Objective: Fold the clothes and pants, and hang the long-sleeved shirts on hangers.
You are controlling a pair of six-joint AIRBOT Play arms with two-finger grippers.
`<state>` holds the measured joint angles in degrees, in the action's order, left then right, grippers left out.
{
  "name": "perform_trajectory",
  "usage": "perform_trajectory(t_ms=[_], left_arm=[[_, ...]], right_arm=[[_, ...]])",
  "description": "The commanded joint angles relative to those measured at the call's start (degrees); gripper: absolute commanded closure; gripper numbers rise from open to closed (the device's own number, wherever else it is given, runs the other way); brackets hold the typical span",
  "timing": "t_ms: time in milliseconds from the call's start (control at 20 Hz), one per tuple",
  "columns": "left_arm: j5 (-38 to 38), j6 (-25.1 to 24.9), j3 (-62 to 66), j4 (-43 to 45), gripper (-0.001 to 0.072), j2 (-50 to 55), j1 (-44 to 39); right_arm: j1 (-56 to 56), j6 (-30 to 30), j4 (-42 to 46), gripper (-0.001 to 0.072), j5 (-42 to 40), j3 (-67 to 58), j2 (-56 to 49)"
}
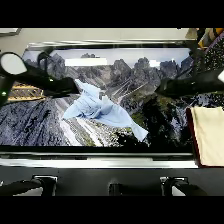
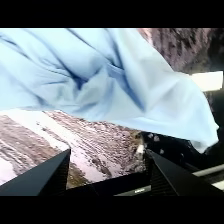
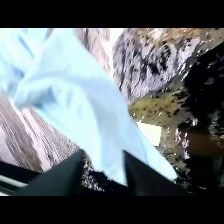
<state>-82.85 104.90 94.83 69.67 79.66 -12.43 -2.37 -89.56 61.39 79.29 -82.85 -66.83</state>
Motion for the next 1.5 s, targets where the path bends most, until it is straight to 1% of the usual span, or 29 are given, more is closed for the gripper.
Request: perform_trajectory(t_ms=[0, 50, 250, 350, 450, 550, 650, 750, 1000, 1100, 1200, 1250, 1300, 1350, 1400, 1450], left_arm=[[-1.27, -0.15, 0.02, 1.14, 0.0177, -1.11, 3.82], [-1.16, -0.15, 0.02, 1.14, 0.0177, -0.94, 4.00], [-1.18, -0.11, 0.02, 1.11, 0.0177, 0.04, 4.13], [-1.22, 0.13, -0.09, 1.11, 0.0176, 0.35, 4.13], [-1.18, 0.11, -0.11, 1.11, 0.0175, 0.55, 4.15], [-1.16, 0.09, -0.11, 1.11, 0.0175, 0.81, 4.17], [-1.16, 0.09, -0.11, 1.11, 0.0175, 0.83, 4.17], [-1.16, 0.07, -0.11, 1.11, 0.0175, 0.83, 4.20], [-1.16, 0.09, -0.11, 1.09, 0.0175, 0.81, 4.85], [-1.14, 0.11, -0.11, 1.07, 0.0175, 0.83, 5.79], [-1.14, 0.09, -0.11, 1.07, 0.0175, 0.81, 6.99], [-1.14, 0.09, -0.11, 1.05, 0.0175, 0.81, 7.69], [-1.14, 0.07, -0.11, 0.90, 0.0175, 0.79, 8.39], [-1.14, 0.04, -0.11, 0.87, 0.0175, 0.70, 9.33], [-1.14, -0.52, -0.11, 0.90, 0.0176, 0.66, 10.56], [-1.14, -1.57, -0.13, 0.90, 0.0175, 0.66, 11.96]], right_arm=[[-12.17, 8.31, -9.16, 0.0247, 5.66, 2.25, -6.08], [-13.94, 9.53, -9.92, 0.0224, 5.51, 5.42, -7.30], [-15.58, 16.39, -10.29, 0.0233, 0.00, 19.82, -9.66], [-15.58, 17.68, -10.47, 0.0233, -2.32, 25.94, -11.15], [-15.58, 20.63, -12.04, 0.0232, -4.42, 30.77, -12.68], [-15.58, 23.80, -14.84, 0.0231, -6.29, 34.58, -14.21], [-15.58, 27.76, -20.13, 0.0232, -7.30, 37.62, -15.67], [-15.58, 30.01, -23.78, 0.0232, -8.55, 39.56, -16.92], [-15.30, 31.12, -24.74, 0.0233, -11.23, 40.37, -17.88], [-12.70, 30.93, -24.26, 0.0234, -11.15, 40.39, -18.32], [-7.85, 28.96, -22.67, 0.0235, -13.14, 40.37, -18.47], [-5.53, 27.19, -20.81, 0.0247, -14.58, 40.37, -18.47], [-3.96, 25.94, -19.15, 0.0364, -15.63, 40.37, -18.47], [-3.23, 25.22, -18.47, 0.0510, -16.24, 40.37, -18.45], [-3.28, 25.14, -18.93, 0.0676, -16.11, 40.37, -18.27], [-3.52, 25.00, -18.91, 0.0680, -16.09, 40.35, -17.66]])
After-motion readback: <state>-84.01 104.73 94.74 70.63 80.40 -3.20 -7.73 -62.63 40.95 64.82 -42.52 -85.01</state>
